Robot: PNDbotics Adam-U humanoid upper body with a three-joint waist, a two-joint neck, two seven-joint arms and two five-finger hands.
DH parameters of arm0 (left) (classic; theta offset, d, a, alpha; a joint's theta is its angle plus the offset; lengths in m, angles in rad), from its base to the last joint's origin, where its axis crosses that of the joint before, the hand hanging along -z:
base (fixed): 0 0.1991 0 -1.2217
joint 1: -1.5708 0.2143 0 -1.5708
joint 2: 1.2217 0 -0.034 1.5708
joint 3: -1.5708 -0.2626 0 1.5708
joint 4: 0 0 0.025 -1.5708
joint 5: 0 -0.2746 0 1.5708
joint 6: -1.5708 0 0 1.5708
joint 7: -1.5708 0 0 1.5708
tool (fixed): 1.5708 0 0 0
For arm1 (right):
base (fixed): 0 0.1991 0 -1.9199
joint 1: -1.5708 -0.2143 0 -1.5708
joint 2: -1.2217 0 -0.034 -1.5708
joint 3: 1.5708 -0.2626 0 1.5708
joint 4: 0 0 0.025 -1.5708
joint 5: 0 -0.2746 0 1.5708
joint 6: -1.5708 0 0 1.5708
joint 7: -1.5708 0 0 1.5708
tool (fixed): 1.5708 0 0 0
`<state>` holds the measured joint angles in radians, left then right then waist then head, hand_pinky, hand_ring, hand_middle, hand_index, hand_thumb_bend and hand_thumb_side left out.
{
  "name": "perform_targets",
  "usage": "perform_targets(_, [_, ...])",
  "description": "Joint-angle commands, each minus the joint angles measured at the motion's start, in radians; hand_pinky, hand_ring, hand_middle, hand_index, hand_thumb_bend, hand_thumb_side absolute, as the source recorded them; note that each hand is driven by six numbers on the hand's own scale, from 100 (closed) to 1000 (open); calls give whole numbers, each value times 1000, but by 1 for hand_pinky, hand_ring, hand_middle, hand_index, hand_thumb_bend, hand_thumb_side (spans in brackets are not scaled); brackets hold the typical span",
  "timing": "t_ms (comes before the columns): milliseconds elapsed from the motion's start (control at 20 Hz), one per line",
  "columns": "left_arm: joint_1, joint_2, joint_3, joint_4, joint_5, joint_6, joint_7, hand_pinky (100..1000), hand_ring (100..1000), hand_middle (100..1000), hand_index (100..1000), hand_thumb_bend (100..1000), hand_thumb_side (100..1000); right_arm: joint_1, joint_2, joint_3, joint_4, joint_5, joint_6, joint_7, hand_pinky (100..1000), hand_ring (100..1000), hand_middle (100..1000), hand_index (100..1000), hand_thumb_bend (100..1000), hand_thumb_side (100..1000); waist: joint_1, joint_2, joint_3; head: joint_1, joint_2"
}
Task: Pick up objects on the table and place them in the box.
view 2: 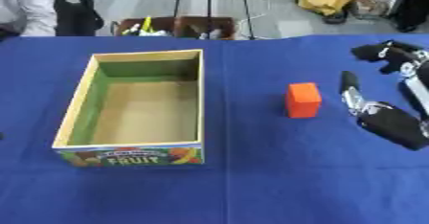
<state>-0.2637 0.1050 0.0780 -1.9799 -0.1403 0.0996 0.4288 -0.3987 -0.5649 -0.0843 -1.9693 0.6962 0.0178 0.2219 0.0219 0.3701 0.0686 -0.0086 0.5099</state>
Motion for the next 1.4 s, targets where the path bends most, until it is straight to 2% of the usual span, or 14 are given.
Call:
perform_targets(50, [-2, 10, -3, -20, -3, 0, -5, 298, 716, 557, 505, 100, 858, -30, -92, 3, 23, -18, -12, 48, 689, 784, 721, 840, 171, 654, -4, -24, 2, -9, 6])
perform_targets(300, [0, 12, -5, -20, -2, 2, -10, 298, 716, 558, 505, 100, 858, -71, -177, 14, 104, -15, -50, 128, 703, 801, 756, 867, 325, 661, -5, -27, 7, -15, 4])
perform_targets(550, [4, 14, -8, -20, -1, 3, -13, 298, 716, 558, 505, 100, 858, -128, -246, 36, 190, -9, -95, 208, 726, 829, 805, 891, 402, 632, -8, -33, 12, -22, 1])
perform_targets(650, [5, 14, -9, -20, -1, 4, -15, 297, 716, 558, 505, 100, 858, -152, -268, 54, 235, -13, -118, 237, 733, 839, 825, 899, 391, 612, -9, -35, 15, -27, 0])
perform_targets(900, [8, 16, -13, -20, 0, 5, -20, 297, 717, 558, 505, 100, 857, -223, -300, 93, 356, -41, -175, 313, 720, 832, 833, 911, 288, 541, -11, -37, 22, -37, -4])
perform_targets(1050, [10, 17, -14, -20, 0, 7, -23, 296, 717, 558, 505, 100, 858, -273, -305, 106, 421, -48, -202, 359, 688, 810, 839, 918, 253, 514, -12, -37, 25, -43, -5])
perform_targets(1250, [12, 18, -16, -20, 0, 9, -27, 296, 717, 558, 505, 100, 857, -337, -297, 125, 490, -53, -221, 425, 618, 757, 850, 930, 282, 514, -15, -36, 28, -54, -5])
perform_targets(1400, [13, 19, -17, -20, 0, 9, -28, 296, 717, 558, 505, 100, 856, -385, -284, 138, 545, -48, -227, 476, 602, 746, 857, 937, 297, 510, -17, -36, 30, -59, -4])
